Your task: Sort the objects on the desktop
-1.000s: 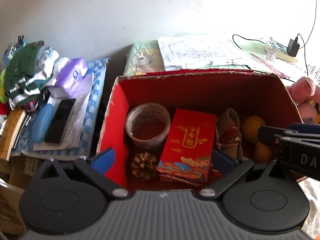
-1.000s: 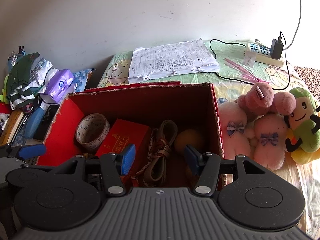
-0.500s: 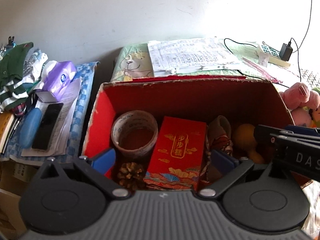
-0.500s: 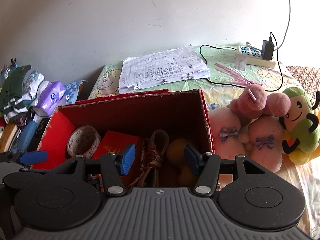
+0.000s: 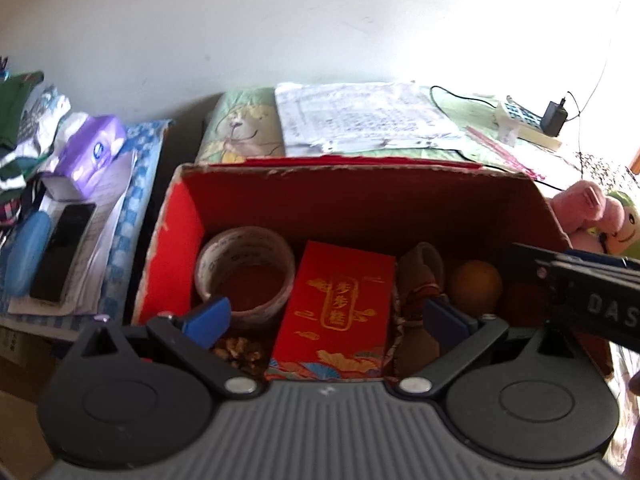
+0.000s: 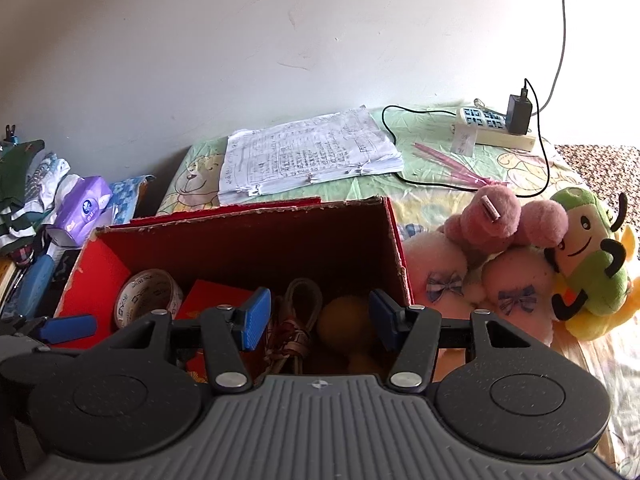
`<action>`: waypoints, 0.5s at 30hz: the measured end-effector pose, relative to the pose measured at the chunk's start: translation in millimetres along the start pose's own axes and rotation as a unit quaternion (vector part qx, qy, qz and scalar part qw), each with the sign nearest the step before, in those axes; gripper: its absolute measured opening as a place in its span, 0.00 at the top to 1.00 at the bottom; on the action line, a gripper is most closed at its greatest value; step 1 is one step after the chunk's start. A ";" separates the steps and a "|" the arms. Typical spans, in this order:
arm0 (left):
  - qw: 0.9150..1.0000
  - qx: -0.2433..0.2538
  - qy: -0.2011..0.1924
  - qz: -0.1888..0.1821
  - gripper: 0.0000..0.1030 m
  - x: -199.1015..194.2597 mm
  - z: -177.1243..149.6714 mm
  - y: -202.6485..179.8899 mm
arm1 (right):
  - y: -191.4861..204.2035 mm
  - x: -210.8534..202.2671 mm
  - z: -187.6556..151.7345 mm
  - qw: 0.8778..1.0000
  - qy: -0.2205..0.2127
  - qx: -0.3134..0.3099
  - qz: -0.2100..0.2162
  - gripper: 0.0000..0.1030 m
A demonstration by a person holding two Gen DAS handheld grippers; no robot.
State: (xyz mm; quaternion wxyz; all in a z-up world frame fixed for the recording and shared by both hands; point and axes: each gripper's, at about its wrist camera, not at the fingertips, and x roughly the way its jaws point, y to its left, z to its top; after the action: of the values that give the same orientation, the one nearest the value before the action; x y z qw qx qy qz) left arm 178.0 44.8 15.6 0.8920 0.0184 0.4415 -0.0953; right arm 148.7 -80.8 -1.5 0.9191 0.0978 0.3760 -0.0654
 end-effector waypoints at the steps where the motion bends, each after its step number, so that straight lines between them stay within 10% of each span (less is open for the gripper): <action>1: 1.000 -0.003 0.006 0.002 0.01 1.4 1.7 2.9 | -0.2 1.2 0.3 1.000 0.001 0.002 0.001 0.44; 15: 0.999 0.024 0.039 0.023 0.01 21.5 3.7 9.0 | 7.3 16.5 -7.9 1.000 0.020 0.019 -0.008 0.44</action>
State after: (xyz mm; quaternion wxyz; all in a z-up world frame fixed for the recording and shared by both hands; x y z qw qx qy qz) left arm 195.3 50.0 0.4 0.8754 0.0539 0.4729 -0.0846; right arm 156.5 -72.7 -17.7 0.9089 0.1137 0.3936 -0.0781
